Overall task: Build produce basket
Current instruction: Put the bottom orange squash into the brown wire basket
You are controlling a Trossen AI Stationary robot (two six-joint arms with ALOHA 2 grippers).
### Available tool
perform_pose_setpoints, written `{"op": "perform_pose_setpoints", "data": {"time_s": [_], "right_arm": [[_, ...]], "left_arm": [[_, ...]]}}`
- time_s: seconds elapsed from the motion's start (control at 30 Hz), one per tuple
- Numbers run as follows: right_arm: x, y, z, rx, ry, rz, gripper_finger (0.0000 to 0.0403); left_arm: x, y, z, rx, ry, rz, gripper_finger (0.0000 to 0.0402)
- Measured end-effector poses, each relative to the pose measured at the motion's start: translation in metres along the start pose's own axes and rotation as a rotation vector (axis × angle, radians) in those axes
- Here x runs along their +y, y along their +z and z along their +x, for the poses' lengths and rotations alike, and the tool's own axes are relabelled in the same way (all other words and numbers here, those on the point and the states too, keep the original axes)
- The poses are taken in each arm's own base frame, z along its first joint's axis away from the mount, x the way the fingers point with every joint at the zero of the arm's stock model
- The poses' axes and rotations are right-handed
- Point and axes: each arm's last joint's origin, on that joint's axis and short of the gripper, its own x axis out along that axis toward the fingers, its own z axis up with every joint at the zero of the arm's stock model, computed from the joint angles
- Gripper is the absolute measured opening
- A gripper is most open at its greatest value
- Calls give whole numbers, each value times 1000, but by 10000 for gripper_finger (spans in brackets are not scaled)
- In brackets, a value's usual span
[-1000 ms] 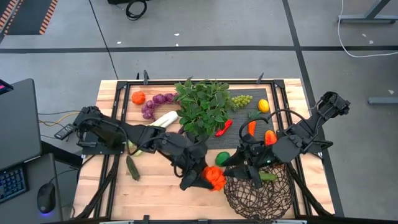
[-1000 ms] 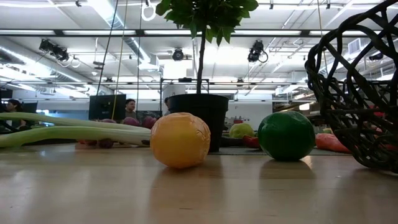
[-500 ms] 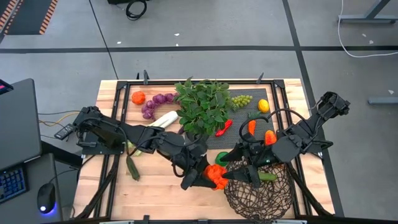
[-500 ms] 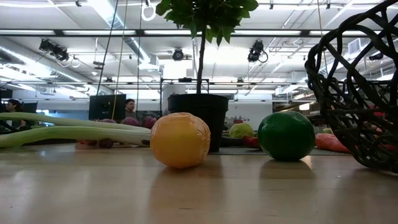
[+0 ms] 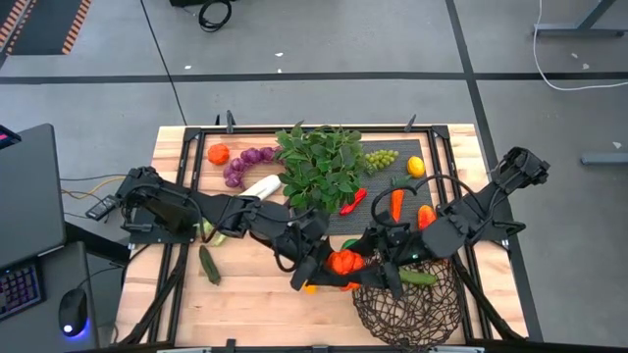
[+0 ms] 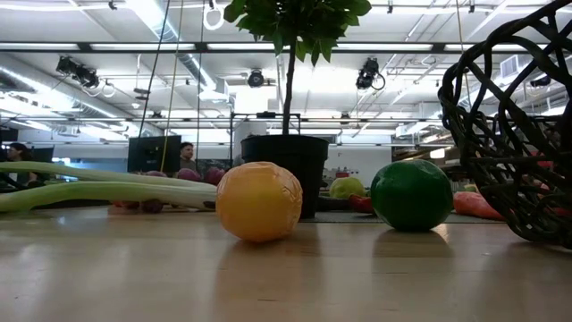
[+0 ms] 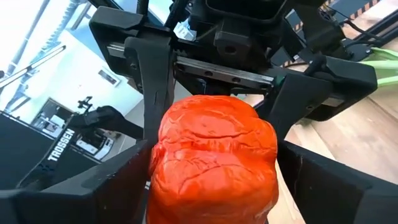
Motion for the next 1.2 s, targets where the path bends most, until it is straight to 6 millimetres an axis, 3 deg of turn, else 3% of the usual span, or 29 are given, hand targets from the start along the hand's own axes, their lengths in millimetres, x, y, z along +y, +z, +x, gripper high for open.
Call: {"op": "perform_pose_setpoints", "data": {"time_s": [0.37,0.6,0.97,1.2], "right_arm": [[0,-1,0,-10,-12,-32,255],[2,-8,-7,45,-26,-46,254],[-8,-6,-51,201,-138,-11,263],[-20,-27,-69,514,-239,81,264]], "left_arm": [[3,-2,0,23,32,-94,283],[4,-4,0,40,43,-67,283],[1,-17,-1,220,-16,-72,284],[10,-23,-2,258,91,-34,284]]}}
